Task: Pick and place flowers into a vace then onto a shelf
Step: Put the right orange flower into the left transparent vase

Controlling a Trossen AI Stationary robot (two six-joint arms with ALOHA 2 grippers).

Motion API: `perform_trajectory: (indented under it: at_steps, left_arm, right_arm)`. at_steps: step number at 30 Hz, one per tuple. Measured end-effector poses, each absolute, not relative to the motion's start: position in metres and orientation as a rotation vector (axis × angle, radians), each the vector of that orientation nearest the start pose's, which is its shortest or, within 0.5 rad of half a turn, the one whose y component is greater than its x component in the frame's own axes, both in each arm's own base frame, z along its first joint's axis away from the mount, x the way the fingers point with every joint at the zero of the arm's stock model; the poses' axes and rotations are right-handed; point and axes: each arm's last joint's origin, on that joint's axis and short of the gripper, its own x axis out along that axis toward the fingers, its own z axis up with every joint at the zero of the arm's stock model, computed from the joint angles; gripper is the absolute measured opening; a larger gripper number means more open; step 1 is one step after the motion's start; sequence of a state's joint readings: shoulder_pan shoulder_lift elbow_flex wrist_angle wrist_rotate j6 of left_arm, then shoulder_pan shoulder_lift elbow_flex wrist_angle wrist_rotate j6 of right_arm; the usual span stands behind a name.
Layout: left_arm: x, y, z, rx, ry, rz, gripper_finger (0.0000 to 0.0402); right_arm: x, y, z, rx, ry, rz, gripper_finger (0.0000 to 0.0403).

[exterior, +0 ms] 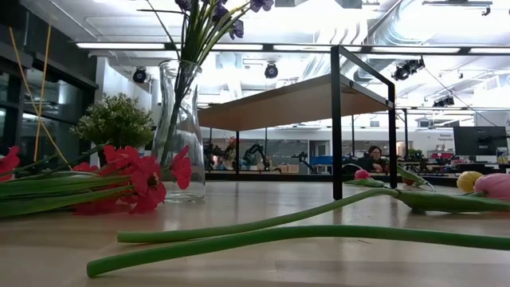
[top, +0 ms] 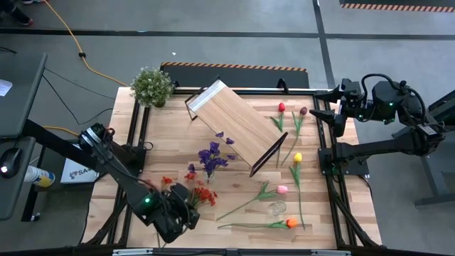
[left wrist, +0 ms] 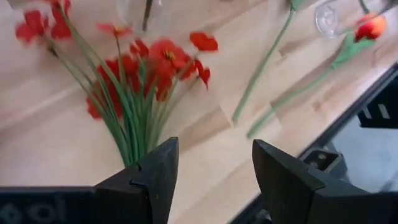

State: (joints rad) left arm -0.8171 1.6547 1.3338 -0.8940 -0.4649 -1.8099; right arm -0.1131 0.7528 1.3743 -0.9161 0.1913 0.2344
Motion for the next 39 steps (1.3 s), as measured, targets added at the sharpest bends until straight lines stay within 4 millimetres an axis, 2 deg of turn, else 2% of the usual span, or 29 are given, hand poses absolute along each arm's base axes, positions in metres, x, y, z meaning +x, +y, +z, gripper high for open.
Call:
perform_trajectory:
  at_steps: [6, 22, 30, 39]
  left_arm:
    - [0.2285, -0.2384, 0.2593, -0.965, 0.912, 0.532, 0.0239]
    - [0.2279, -0.2374, 0.2586, -0.915, 0.937, 0.515, 0.0239]
    - [0.2265, -0.2392, 0.2577, -0.920, 1.037, 0.481, 0.0239]
    - [0.2259, -0.2398, 0.2575, -0.939, 1.064, 0.480, 0.0239]
  right_arm:
    - [0.0824, -0.0149, 0.4475, 0.219, 0.258, -0.335, 0.0303]
    - [0.0824, -0.0149, 0.4475, 0.219, 0.258, -0.335, 0.0303]
    - [0.0825, -0.0149, 0.4475, 0.219, 0.259, -0.335, 0.0303]
    - [0.0824, -0.0149, 0.4475, 0.221, 0.258, -0.336, 0.0303]
